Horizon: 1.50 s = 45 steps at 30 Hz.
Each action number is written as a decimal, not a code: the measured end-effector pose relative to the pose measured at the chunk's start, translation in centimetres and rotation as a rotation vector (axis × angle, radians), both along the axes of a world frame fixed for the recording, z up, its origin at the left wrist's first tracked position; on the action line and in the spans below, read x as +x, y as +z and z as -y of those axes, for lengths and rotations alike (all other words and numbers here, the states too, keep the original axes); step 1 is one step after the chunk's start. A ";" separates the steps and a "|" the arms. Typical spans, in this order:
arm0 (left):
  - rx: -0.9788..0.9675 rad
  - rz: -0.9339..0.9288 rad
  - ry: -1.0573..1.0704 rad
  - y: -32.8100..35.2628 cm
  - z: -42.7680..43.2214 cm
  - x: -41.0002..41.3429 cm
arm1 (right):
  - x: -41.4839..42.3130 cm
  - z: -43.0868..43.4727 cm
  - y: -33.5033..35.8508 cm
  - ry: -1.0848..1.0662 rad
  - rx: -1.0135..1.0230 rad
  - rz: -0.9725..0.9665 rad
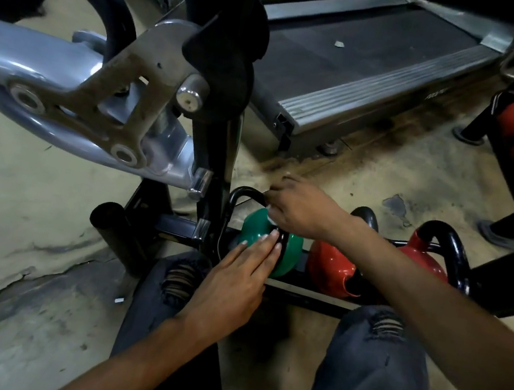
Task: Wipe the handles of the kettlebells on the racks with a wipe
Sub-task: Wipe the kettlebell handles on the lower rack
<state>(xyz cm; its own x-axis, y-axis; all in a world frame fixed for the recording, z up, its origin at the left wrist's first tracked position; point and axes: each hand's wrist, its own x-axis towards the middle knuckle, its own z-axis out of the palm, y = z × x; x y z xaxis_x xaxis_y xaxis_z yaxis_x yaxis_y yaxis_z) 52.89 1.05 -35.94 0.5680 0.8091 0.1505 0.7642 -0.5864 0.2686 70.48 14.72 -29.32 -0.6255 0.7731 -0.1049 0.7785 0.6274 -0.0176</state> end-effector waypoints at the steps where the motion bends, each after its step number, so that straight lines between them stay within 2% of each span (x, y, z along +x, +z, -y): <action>1: 0.000 -0.007 -0.001 0.1 0.0 0.1 | -0.4 -0.6 0.4 -0.016 0.005 0.078; 3: 0.008 -0.027 -0.004 0.1 0.1 0.2 | -1.2 -3.2 1.1 -0.113 -0.006 0.172; 7: 0.045 -0.068 0.016 0.2 -0.4 0.2 | -4.0 -6.9 1.5 -0.225 -0.200 0.345; 12: 0.044 -0.011 -0.003 0.4 0.0 -0.2 | -4.5 -3.2 2.7 -0.023 -0.276 0.490; 15: 0.018 0.058 -0.025 0.2 0.9 -0.4 | -3.5 2.4 2.2 0.183 -0.092 0.486; 17: 0.002 0.126 -0.044 -0.2 1.5 -0.7 | -2.5 4.9 0.9 0.242 0.072 0.344; 20: 0.023 0.272 -0.005 -0.5 1.6 -1.7 | 0.0 7.5 -1.5 0.151 0.201 0.028; 23: 0.017 0.410 0.085 0.3 -0.4 -2.5 | 0.6 10.2 -4.4 -0.118 0.311 -0.370; 25: -0.035 0.416 0.119 1.7 -2.5 -2.4 | -0.8 12.2 -5.8 -0.409 0.323 -0.701; 28: -0.179 0.254 0.071 3.9 -6.0 -1.2 | -3.7 13.1 -6.3 -0.872 0.112 -1.243; 30: -0.210 0.097 0.002 4.9 -8.5 -0.4 | -4.8 12.0 -6.1 -1.069 -0.071 -1.467; 35: -0.178 -0.198 -0.092 6.4 -11.2 0.8 | -3.1 3.5 -5.0 -1.318 -0.916 -2.091; 36: -0.159 -0.239 -0.096 6.5 -11.1 1.0 | -2.5 1.3 -5.2 -1.395 -1.010 -2.151; 38: -0.136 -0.279 -0.100 6.9 -10.7 1.3 | -1.7 -1.7 -5.7 -1.561 -1.031 -2.089; 40: -0.141 -0.273 -0.095 6.9 -10.6 1.3 | -0.7 -4.0 -8.3 -1.641 -0.910 -1.983; 41: -0.152 -0.261 -0.093 7.0 -10.5 1.2 | -0.9 -3.8 -8.0 -1.642 -0.849 -1.924; 44: -0.164 -0.234 -0.096 6.9 -10.5 1.0 | -2.0 -2.1 -5.1 -1.612 -0.606 -1.951; 45: -0.163 -0.233 -0.094 6.9 -10.4 1.0 | -2.1 -2.0 -4.8 -1.593 -0.511 -1.876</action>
<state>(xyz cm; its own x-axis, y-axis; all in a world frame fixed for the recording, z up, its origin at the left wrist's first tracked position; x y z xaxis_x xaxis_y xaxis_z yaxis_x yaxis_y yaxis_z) 53.90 11.41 -29.02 0.6459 0.7538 -0.1206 0.7604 -0.6213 0.1889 68.39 16.72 -34.12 0.4645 0.6352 -0.6171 -0.5220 -0.3664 -0.7702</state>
